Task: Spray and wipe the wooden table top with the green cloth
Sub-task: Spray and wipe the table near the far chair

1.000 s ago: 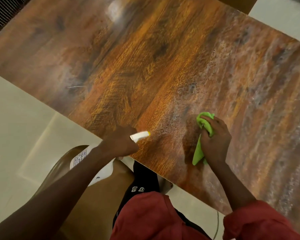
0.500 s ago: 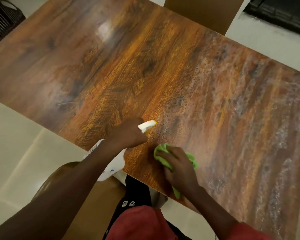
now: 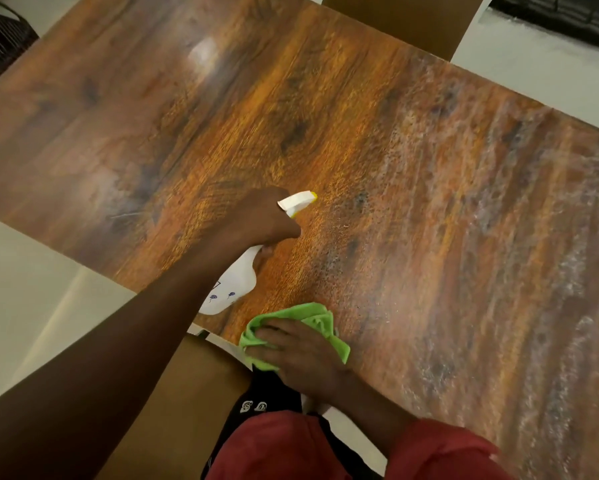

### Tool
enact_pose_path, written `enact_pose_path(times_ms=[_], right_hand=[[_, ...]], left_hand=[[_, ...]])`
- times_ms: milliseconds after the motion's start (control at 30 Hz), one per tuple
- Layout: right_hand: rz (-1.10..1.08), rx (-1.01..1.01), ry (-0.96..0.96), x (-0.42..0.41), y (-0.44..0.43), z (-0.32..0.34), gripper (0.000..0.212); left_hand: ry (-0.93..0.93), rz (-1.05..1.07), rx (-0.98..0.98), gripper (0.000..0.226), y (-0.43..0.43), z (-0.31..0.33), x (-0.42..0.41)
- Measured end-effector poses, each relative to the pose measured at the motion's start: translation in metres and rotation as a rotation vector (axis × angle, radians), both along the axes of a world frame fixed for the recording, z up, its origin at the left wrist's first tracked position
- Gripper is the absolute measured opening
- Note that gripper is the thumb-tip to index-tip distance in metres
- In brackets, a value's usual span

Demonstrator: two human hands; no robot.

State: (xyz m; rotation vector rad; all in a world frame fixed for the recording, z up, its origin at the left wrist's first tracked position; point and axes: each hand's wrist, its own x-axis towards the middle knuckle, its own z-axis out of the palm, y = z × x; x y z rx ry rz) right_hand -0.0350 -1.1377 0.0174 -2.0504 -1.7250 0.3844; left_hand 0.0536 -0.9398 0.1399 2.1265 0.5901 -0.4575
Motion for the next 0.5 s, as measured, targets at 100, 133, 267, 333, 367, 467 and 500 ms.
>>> enact_pose_path(times_ms=[100,133,267,333,367,467,500], right_hand=[[-0.295,0.039,0.018,0.044,0.001,0.004,0.043],[-0.397,0.044,0.017,0.061,0.002,0.007,0.042],[-0.525,0.043,0.015,0.072,0.015,0.015,0.041],[-0.417,0.06,0.055,0.031,0.023,0.016,0.039],[-0.324,0.071,0.07,0.01,0.026,0.017,0.038],[-0.124,0.034,0.069,-0.003,0.035,0.019,0.043],[-0.146,0.025,0.043,0.01,0.038,0.018,0.045]], left_hand=[[-0.011,0.028,0.017,0.029,0.007,-0.001,-0.003],[-0.011,0.032,0.01,0.029,0.008,-0.003,-0.004],[0.001,0.019,0.019,0.027,0.01,-0.01,-0.011],[0.005,0.022,0.027,0.023,0.009,-0.012,-0.011],[0.011,0.015,0.031,0.022,0.008,-0.011,-0.01],[0.011,-0.021,0.031,0.021,0.004,-0.014,-0.003],[0.008,-0.027,0.027,0.024,0.003,-0.014,0.0]])
